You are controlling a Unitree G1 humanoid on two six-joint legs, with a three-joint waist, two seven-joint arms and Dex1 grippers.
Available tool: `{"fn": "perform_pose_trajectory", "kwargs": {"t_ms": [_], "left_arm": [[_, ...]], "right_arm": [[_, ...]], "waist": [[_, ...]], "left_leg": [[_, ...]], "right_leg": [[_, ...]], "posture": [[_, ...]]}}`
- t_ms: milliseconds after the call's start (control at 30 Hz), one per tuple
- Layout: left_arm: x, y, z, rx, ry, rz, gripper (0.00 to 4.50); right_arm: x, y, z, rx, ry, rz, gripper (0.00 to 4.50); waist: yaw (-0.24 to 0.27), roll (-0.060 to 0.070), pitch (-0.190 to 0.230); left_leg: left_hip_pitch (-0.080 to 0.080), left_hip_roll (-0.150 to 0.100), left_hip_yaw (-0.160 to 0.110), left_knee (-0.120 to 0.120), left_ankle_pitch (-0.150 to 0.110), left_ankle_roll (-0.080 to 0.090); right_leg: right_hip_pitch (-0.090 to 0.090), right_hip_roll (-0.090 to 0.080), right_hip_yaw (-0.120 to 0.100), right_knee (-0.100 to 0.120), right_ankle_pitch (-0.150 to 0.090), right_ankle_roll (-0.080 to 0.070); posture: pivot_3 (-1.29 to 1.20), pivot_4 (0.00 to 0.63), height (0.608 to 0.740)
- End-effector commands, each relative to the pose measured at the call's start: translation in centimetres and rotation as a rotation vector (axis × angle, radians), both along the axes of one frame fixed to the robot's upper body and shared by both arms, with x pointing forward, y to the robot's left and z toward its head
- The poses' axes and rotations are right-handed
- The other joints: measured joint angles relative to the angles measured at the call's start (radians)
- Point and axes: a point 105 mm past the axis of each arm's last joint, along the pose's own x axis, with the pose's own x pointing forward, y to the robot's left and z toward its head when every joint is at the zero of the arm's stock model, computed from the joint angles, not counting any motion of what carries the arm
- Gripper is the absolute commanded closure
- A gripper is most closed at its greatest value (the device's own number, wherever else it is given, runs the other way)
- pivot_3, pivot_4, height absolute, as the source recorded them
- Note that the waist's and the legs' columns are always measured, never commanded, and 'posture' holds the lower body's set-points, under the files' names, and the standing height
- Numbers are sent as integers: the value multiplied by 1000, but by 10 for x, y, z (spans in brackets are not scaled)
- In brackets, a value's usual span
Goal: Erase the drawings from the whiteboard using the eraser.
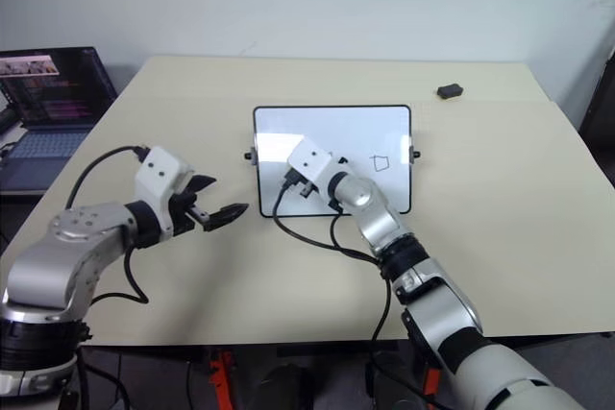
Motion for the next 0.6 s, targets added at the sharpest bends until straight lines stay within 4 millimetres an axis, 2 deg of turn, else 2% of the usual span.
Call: {"fn": "perform_pose_trajectory", "kwargs": {"t_ms": [33, 200, 300, 367, 500, 600], "left_arm": [[-1, -5, 11, 9, -50, -23, 0], [-1, -6, 11, 7, -51, -25, 0], [-1, -6, 11, 5, -50, -26, 0], [-1, -6, 11, 6, -49, -26, 0], [-1, -4, 10, 8, -48, -16, 0], [-2, -3, 7, 10, -43, -8, 0]], "right_arm": [[0, -19, -30, -65, 101, -41, 3174], [-13, -21, -49, -113, 183, 13, 3174], [-19, -18, -50, -117, 201, 47, 3174], [-18, -16, -43, -107, 173, 43, 3174], [-3, -20, -17, -40, 66, -40, 3174], [-1, -17, -8, -10, 38, -38, 3174]], "waist": [[1, 0, 0], [0, -1, -1], [-2, -1, -1], [-3, -1, -1], [-3, -1, -1], [-2, -1, -1]], "left_leg": [[0, 0, 0, 0, 0, 0], [1, 0, 0, 0, 0, 0], [2, 0, 0, 0, 0, 0], [2, 0, 1, 0, 0, 0], [3, 1, 1, 0, 0, 0], [2, 1, 1, 0, 0, 0]], "right_leg": [[0, 0, 0, 0, 0, 0], [0, 0, 0, 0, 0, 0], [1, 0, 0, 0, 0, 1], [1, 0, 1, 1, -1, 1], [1, 1, 1, 1, -1, 2], [1, 1, 1, 1, -1, 2]], "posture": [[0, 150, 740], [0, 150, 740], [0, 150, 740], [0, 150, 740], [0, 150, 740], [0, 150, 740]]}}
